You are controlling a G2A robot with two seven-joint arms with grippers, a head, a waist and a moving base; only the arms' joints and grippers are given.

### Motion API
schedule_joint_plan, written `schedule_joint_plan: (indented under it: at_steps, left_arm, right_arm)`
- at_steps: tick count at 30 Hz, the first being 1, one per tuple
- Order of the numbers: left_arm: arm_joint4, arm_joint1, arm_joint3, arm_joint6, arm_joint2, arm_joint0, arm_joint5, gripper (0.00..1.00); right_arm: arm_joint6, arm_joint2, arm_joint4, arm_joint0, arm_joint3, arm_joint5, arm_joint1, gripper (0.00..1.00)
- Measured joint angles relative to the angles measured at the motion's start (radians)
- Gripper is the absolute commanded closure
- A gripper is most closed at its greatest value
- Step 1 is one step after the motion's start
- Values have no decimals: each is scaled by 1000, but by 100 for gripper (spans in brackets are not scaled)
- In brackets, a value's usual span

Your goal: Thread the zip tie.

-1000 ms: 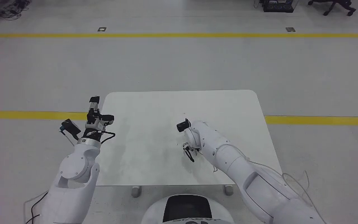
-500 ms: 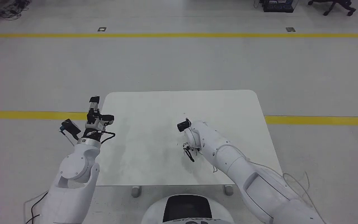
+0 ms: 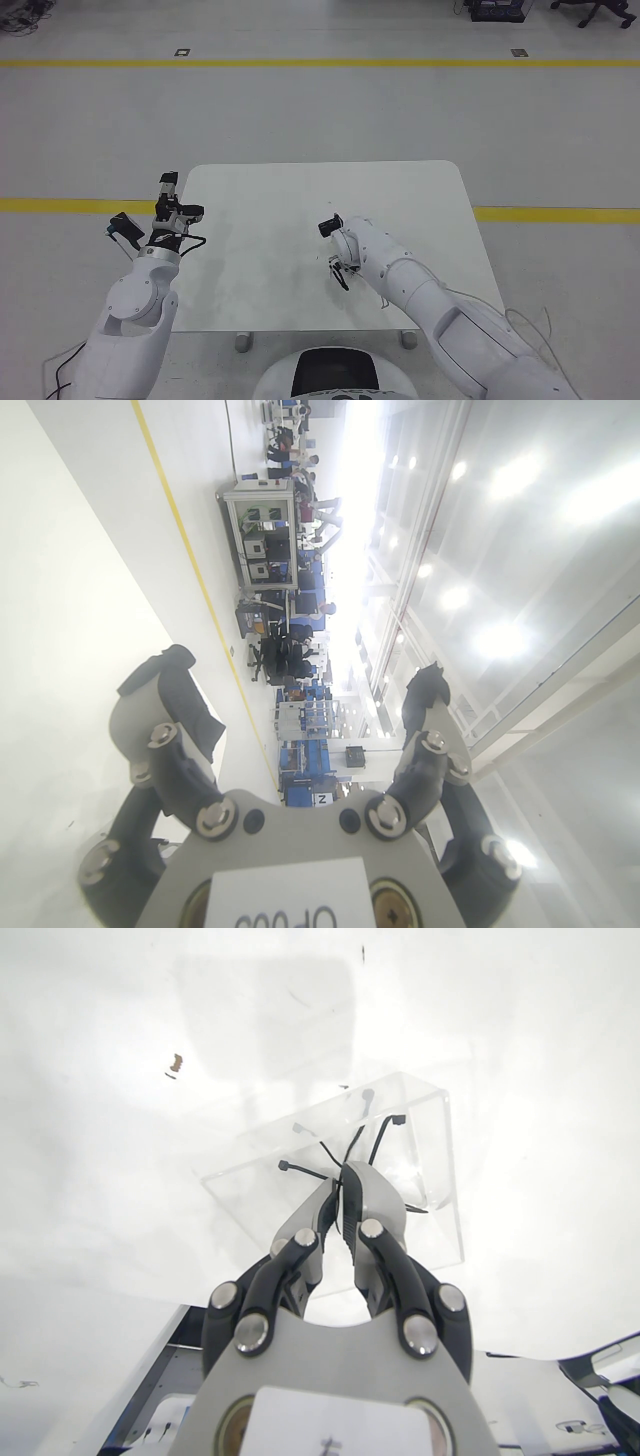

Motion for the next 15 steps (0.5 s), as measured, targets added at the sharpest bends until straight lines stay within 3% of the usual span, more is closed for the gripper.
schedule_joint_plan:
  at_steps: [7,15]
  left_arm:
    - [0,0,0,0,0,0,0,0]
    - [0,0,0,0,0,0,0,0]
  right_arm:
    - [7,1,-14,7,-11,6,-4,100]
    - [41,44,-43,-13,-125,14,25,100]
